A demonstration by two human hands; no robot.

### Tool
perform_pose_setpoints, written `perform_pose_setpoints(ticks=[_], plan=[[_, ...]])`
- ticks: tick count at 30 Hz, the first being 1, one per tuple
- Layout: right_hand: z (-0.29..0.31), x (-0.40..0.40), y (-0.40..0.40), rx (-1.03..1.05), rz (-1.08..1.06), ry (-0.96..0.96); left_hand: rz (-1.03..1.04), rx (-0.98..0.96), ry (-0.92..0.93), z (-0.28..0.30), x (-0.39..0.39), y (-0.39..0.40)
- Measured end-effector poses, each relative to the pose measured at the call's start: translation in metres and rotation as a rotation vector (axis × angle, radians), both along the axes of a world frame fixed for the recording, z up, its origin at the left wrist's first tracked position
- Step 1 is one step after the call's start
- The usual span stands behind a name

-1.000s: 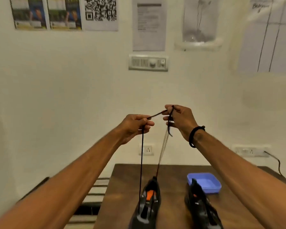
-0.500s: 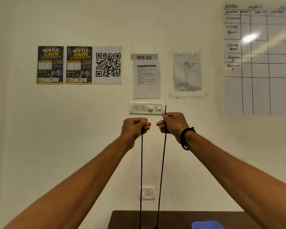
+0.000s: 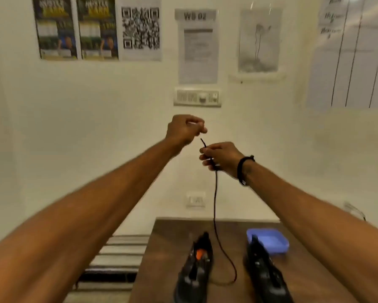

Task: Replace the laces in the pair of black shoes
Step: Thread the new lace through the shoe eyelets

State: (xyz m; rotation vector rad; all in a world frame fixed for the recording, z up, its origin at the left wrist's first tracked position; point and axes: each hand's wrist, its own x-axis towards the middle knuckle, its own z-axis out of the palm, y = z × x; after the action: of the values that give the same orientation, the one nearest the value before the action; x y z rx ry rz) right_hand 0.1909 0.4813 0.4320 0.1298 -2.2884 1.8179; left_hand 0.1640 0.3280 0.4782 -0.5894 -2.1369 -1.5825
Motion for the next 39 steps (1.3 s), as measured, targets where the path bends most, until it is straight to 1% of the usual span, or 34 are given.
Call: perform_pose_setpoints(ticks=[1,2,3,5,7,8,10,13,15,18,22,25,26,27,28,30,32,35,39], plan=[[-0.016,-0.007,0.006,0.115,-0.060,-0.019,0.011,-0.056,-0.030,-0.011,-0.002,-0.003],[-0.034,-0.013,0.012,0.239,-0.102,-0.046,0.010,-0.159,-0.082,-0.027,-0.005,-0.007],[-0.065,-0.019,0.019,0.337,-0.121,-0.096,-0.014,-0.294,-0.173,-0.058,-0.008,-0.012],[-0.114,-0.032,0.038,0.514,-0.123,-0.174,-0.110,-0.629,-0.353,-0.114,-0.018,-0.022],[-0.168,-0.037,0.054,0.620,-0.110,-0.251,-0.195,-0.913,-0.554,-0.188,-0.026,-0.031],[-0.196,-0.041,0.058,0.666,-0.100,-0.292,-0.204,-1.013,-0.635,-0.228,-0.031,-0.034],[-0.242,-0.044,0.061,0.748,-0.056,-0.310,-0.195,-1.100,-0.689,-0.297,-0.034,-0.039],[-0.299,-0.037,0.049,0.725,0.111,-0.320,-0.231,-1.048,-0.649,-0.367,-0.033,-0.044],[-0.330,-0.034,0.034,0.703,0.194,-0.335,-0.207,-0.937,-0.604,-0.396,-0.038,-0.047],[-0.362,-0.029,0.018,0.635,0.184,-0.306,-0.135,-0.813,-0.507,-0.412,-0.045,-0.051],[-0.377,-0.028,0.006,0.596,0.101,-0.255,-0.149,-0.838,-0.315,-0.414,-0.050,-0.052],[-0.381,-0.029,0.003,0.610,0.079,-0.252,-0.140,-0.849,-0.231,-0.423,-0.051,-0.050],[-0.382,-0.030,0.002,0.619,0.077,-0.253,-0.130,-0.799,-0.238,-0.427,-0.050,-0.049],[-0.382,-0.031,0.002,0.632,0.077,-0.257,-0.117,-0.714,-0.295,-0.429,-0.049,-0.050],[-0.381,-0.032,0.002,0.643,0.084,-0.263,-0.110,-0.614,-0.377,-0.428,-0.047,-0.052],[-0.380,-0.034,0.001,0.661,0.100,-0.270,-0.138,-0.515,-0.519,-0.426,-0.043,-0.054],[-0.379,-0.036,0.001,0.667,0.108,-0.273,-0.181,-0.549,-0.555,-0.422,-0.043,-0.054],[-0.378,-0.037,0.001,0.664,0.114,-0.269,-0.192,-0.607,-0.625,-0.415,-0.046,-0.046],[-0.378,-0.039,0.001,0.655,0.119,-0.268,-0.162,-0.829,-0.597,-0.417,-0.053,-0.031]])
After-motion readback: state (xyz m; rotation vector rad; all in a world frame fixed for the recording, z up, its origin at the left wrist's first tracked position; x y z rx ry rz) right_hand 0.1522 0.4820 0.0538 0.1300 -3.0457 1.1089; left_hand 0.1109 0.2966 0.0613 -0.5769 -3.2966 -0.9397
